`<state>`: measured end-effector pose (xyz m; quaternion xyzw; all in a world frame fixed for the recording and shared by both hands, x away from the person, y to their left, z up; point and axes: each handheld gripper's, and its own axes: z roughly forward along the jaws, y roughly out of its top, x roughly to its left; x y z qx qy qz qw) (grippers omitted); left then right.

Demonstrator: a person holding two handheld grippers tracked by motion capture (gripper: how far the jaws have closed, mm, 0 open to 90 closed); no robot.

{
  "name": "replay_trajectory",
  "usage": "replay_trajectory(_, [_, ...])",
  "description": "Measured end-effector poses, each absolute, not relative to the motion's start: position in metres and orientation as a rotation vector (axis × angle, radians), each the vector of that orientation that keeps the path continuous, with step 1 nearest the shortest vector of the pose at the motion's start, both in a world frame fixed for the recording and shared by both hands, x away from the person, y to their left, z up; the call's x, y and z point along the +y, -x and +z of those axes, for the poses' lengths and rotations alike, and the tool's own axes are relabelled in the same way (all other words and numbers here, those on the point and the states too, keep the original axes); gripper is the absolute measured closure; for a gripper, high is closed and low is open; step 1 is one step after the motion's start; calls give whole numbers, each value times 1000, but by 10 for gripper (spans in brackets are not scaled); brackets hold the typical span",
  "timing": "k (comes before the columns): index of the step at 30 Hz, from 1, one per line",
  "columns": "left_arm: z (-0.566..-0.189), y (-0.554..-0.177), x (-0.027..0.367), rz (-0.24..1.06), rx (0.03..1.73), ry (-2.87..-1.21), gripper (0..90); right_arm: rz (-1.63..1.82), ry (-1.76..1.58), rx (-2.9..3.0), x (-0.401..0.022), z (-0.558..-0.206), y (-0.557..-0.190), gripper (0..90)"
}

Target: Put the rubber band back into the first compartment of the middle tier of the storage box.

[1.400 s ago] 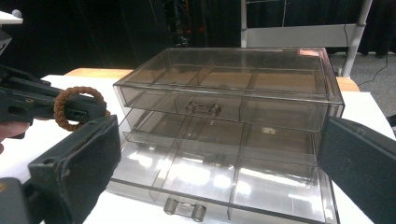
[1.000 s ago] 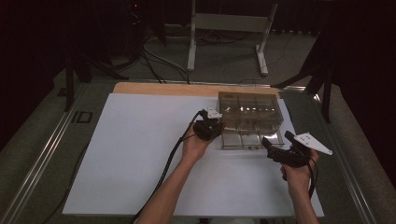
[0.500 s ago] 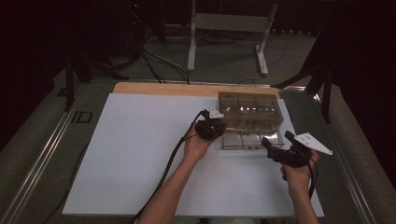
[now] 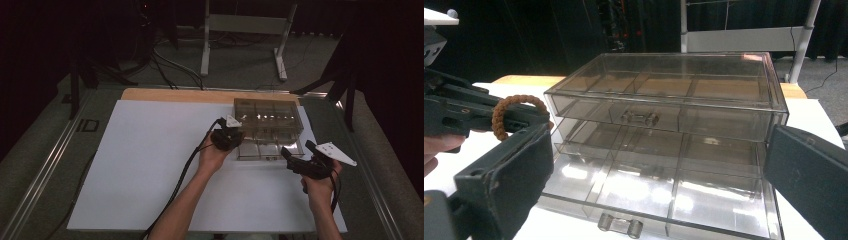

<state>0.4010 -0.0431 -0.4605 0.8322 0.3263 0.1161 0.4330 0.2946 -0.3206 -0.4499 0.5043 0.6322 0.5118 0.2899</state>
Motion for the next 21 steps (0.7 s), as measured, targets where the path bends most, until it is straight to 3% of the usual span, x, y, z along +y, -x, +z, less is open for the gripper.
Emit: replay_trajectory(21, [-463, -400, -55, 273, 801, -2079, 858, 1365, -1348, 1683, -321, -450, -294, 0])
